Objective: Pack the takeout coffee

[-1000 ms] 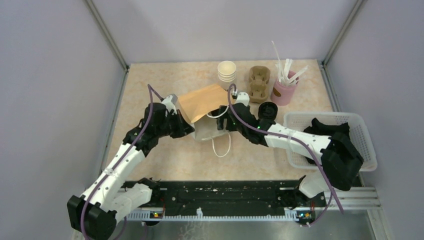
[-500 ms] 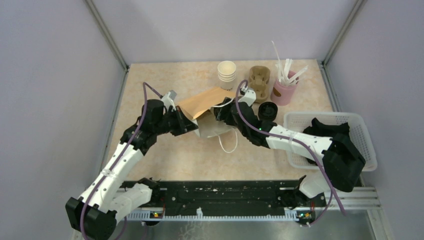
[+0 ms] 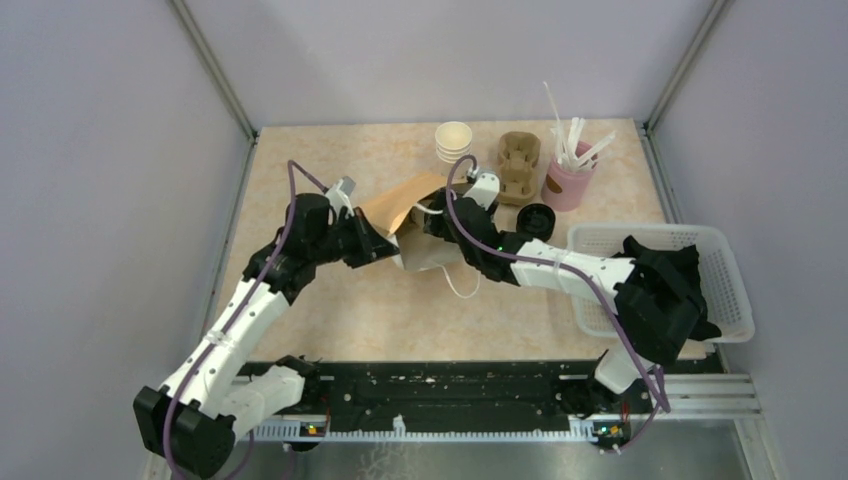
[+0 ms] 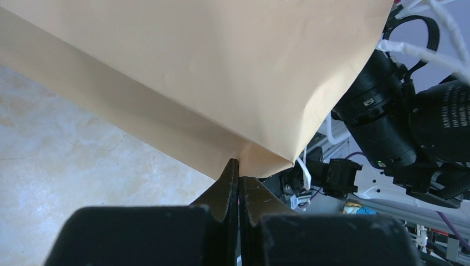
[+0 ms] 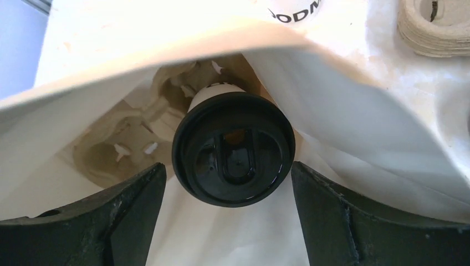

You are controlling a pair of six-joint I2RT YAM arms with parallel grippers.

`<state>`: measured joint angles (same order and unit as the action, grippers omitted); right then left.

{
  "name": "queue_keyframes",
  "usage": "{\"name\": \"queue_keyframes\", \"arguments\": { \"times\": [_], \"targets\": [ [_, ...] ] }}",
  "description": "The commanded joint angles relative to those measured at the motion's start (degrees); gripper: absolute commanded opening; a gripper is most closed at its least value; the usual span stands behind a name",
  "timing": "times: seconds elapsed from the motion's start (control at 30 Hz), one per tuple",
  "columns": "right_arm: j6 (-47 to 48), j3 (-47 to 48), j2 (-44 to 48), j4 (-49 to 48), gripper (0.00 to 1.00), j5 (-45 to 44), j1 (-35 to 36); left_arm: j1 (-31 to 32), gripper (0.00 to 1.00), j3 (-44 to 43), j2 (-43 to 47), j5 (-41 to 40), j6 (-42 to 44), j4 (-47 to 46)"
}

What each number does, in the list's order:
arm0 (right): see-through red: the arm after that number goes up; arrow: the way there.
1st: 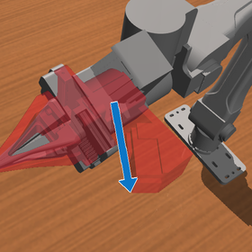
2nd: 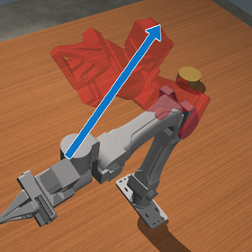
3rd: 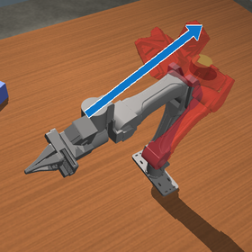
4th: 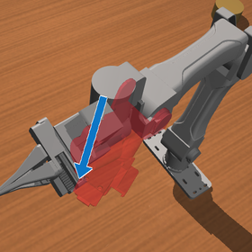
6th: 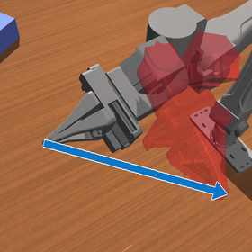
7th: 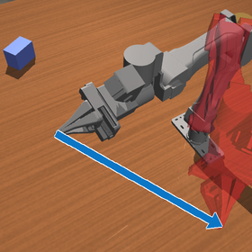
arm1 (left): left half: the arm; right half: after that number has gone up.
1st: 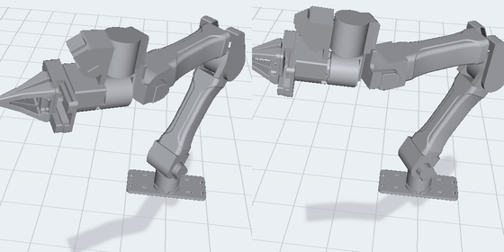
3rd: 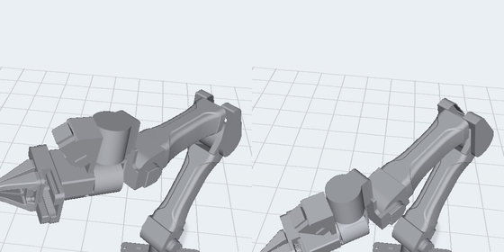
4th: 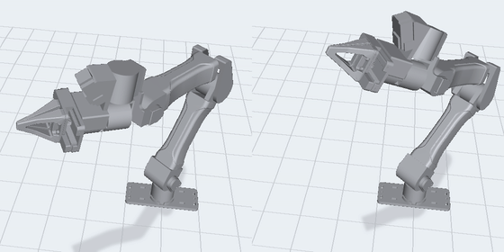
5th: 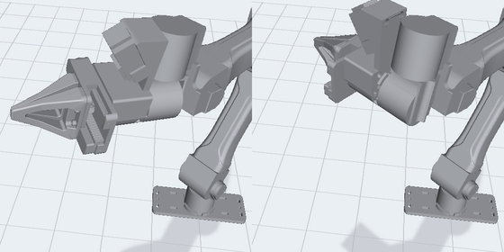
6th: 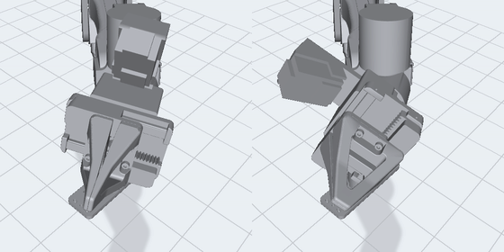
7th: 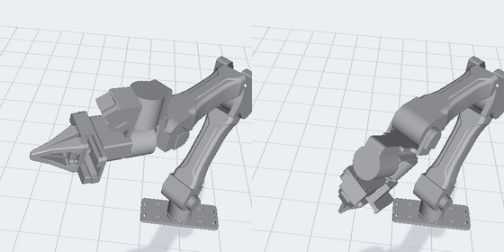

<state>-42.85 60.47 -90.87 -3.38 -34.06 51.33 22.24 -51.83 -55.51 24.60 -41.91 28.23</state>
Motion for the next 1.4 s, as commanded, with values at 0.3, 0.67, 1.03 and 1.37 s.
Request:
{"name": "queue_keyframes", "arguments": {
  "times": [0.3, 0.67, 1.03, 1.37],
  "targets": [
    [12.71, 3.67, -4.48, -2.88, 0.76, -2.08, 3.80, -0.06, 0.00, -4.20, -2.66, 1.90, -0.68, -1.57],
    [22.48, 9.97, -12.11, -1.78, 0.82, -11.79, 5.12, -0.05, 0.00, -4.42, -3.01, 1.40, -0.74, -1.08],
    [27.81, 10.17, -12.57, -2.60, 0.54, -13.54, 5.97, -0.01, 0.00, -4.52, -3.68, 0.64, -0.73, -0.49],
    [34.11, 10.46, -10.34, -6.79, 0.41, -16.28, 7.62, 0.00, 0.00, -2.42, -2.50, -0.68, 0.06, 0.83]
  ]
}}
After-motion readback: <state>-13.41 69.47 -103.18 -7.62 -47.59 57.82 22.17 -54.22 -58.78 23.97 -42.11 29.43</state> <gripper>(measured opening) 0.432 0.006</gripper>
